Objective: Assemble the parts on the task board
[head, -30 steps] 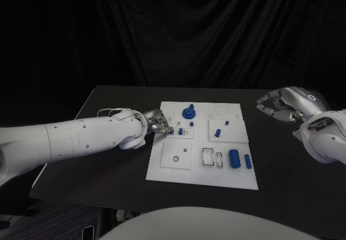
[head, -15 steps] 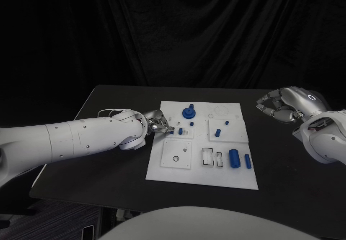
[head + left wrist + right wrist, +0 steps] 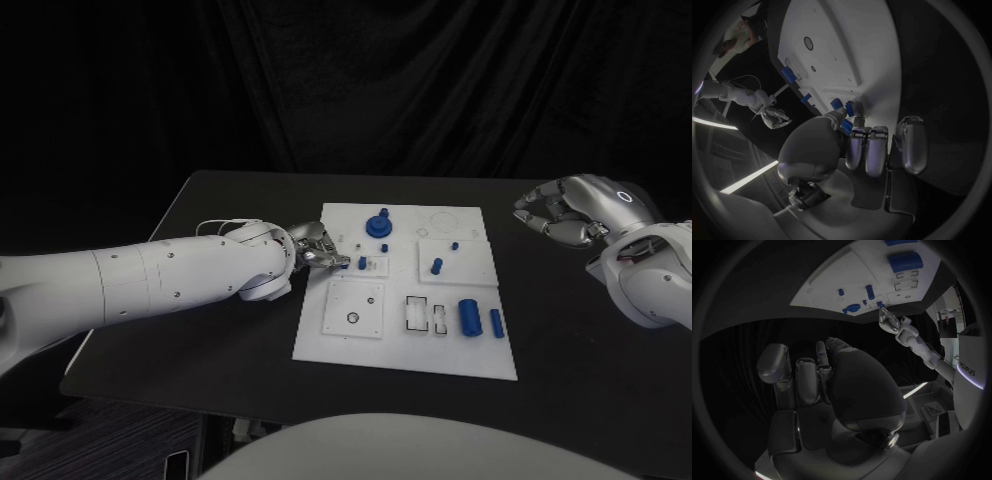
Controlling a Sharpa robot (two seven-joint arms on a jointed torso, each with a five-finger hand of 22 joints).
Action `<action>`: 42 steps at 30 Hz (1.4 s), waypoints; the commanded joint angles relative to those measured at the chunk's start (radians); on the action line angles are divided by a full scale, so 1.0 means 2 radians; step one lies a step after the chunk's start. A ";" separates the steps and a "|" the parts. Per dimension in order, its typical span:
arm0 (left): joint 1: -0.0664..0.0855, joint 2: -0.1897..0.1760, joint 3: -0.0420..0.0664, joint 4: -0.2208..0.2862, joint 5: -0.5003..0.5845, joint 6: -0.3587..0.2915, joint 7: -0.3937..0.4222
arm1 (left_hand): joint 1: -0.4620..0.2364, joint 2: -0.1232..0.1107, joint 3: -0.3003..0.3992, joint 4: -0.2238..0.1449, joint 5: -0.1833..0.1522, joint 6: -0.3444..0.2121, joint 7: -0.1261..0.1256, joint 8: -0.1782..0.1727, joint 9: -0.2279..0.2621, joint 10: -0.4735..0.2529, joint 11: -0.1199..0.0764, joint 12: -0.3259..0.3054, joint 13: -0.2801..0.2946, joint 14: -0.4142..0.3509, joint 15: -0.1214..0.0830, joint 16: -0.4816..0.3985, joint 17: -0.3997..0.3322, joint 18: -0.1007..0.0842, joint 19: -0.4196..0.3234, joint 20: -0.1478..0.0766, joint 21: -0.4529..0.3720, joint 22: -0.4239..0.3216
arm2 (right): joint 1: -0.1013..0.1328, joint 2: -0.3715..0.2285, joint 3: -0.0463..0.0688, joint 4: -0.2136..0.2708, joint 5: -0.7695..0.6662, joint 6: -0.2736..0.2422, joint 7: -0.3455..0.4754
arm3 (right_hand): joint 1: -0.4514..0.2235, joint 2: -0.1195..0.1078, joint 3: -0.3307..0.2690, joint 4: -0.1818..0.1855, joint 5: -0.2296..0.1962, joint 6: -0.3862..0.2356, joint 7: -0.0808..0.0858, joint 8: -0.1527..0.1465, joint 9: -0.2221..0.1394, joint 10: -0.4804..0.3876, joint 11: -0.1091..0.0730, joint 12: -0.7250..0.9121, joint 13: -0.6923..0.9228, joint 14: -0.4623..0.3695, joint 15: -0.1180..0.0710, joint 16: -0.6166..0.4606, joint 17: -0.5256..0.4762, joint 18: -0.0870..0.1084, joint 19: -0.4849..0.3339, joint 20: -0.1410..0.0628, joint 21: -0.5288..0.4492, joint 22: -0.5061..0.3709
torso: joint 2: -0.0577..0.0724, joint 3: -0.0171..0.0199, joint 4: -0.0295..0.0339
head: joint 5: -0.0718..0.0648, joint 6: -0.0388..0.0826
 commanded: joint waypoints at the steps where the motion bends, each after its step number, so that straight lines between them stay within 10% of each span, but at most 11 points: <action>1: -0.002 0.001 0.000 0.001 0.004 0.013 -0.005 | -0.011 0.000 -0.017 0.009 -0.008 0.002 0.003 -0.004 -0.001 0.053 0.003 0.002 0.132 0.053 0.002 0.001 0.132 0.000 -0.003 0.001 -0.003 0.096 | -0.002 0.000 0.000 0.000 -0.002 -0.001 -0.010 | 0.004 -0.002 0.002 0.000 0.002 0.002 0.000 -0.003 0.000 -0.001 -0.002 -0.002 0.030 0.008 -0.002 -0.001 0.018 0.002 0.002 0.000 -0.002 0.066 | 0.000 0.0001 -0.0001 | 0.001 0.000; 23: -0.003 0.001 0.000 -0.001 0.004 -0.001 0.026 | 0.038 0.021 -0.030 -0.012 0.081 0.003 -0.003 -0.009 0.001 0.053 -0.001 0.002 0.132 0.053 -0.001 0.001 0.132 0.001 -0.005 -0.001 -0.006 0.095 | -0.004 0.000 0.000 -0.001 -0.002 -0.001 -0.011 | 0.004 -0.002 0.002 0.000 0.002 0.003 0.000 -0.002 0.000 -0.001 -0.002 -0.002 0.029 0.008 -0.002 -0.001 0.018 0.002 0.002 0.000 -0.003 0.066 | 0.000 0.0001 0.0000 | 0.001 0.000; 31: -0.003 -0.005 0.000 0.001 0.004 -0.009 0.023 | 0.022 0.019 -0.047 0.005 0.045 0.007 -0.001 -0.007 0.005 0.053 0.001 0.002 0.132 0.053 0.000 0.001 0.132 0.000 -0.004 0.000 -0.004 0.096 | -0.004 0.000 0.000 -0.001 -0.002 -0.003 -0.010 | 0.004 -0.002 0.003 0.000 0.003 0.003 0.000 -0.002 0.000 -0.001 -0.002 -0.002 0.030 0.008 -0.002 -0.002 0.018 0.002 0.002 0.000 -0.003 0.066 | 0.000 0.0002 0.0001 | 0.001 0.000; 36: -0.003 -0.014 0.000 0.005 0.004 -0.020 0.022 | 0.001 0.020 -0.090 0.032 0.003 -0.010 -0.001 0.044 0.060 0.053 0.001 0.002 0.132 0.053 0.000 0.001 0.132 -0.001 0.000 0.000 0.001 0.098 | -0.004 -0.001 0.000 0.000 -0.002 -0.003 -0.010 | 0.004 -0.002 0.003 0.000 0.003 0.003 0.000 -0.002 0.000 -0.001 -0.002 -0.002 0.030 0.008 -0.002 -0.002 0.018 0.002 0.002 0.000 -0.003 0.066 | 0.000 0.0002 -0.0002 | 0.002 0.000; 42: -0.003 -0.022 0.000 0.006 0.004 -0.023 0.022 | -0.032 0.029 -0.134 0.050 -0.016 -0.028 0.000 0.084 0.060 0.053 0.001 0.002 0.132 0.053 0.000 0.001 0.132 -0.002 0.002 0.000 0.003 0.098 | -0.005 -0.002 0.000 0.000 -0.002 -0.002 -0.010 | 0.004 -0.002 0.003 0.000 0.003 0.003 0.000 -0.002 0.000 -0.001 -0.002 -0.002 0.030 0.008 -0.002 -0.002 0.018 0.002 0.002 0.000 -0.003 0.066 | 0.000 0.0001 0.0001 | 0.002 0.000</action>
